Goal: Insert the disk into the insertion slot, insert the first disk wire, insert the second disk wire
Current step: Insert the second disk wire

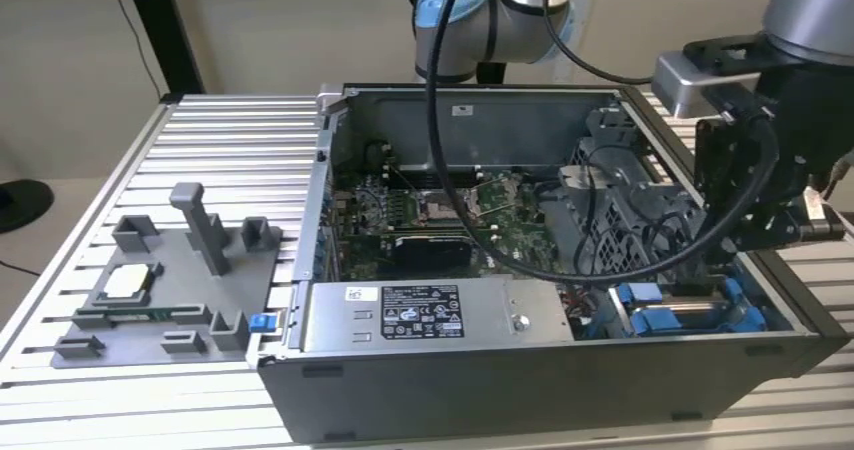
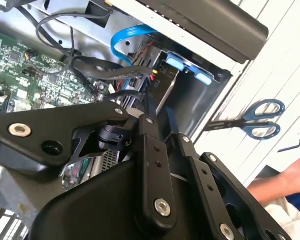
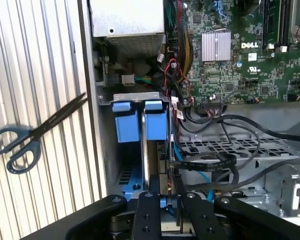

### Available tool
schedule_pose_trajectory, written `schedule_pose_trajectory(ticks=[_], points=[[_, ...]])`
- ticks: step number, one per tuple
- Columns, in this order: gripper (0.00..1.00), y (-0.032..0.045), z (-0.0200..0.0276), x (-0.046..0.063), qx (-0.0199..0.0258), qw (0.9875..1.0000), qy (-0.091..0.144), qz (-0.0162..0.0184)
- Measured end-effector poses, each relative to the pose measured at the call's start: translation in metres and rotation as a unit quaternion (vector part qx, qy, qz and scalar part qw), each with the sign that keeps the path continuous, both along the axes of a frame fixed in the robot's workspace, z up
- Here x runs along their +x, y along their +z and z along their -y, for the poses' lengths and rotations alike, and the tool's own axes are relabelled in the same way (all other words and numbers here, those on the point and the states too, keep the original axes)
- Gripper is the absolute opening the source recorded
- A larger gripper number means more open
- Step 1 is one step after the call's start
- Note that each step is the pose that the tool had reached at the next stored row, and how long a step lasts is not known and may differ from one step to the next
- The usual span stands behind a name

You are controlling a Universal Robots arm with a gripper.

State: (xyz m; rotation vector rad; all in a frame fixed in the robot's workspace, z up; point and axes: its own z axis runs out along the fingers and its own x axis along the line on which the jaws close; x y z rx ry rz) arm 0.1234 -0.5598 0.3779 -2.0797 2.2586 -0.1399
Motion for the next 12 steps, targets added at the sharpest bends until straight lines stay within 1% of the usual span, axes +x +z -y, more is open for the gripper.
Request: schedule_pose_trajectory(ticks=[2,4,12], points=[[1.0,0.0079,0.0,0.0,-0.0001,1.0,0.0,0.0],[1.0,0.014,0.0,0.0,-0.0001,1.0,0.0,0.0],[1.0,0.0143,0.0,0.0,-0.0001,1.0,0.0,-0.0001]])
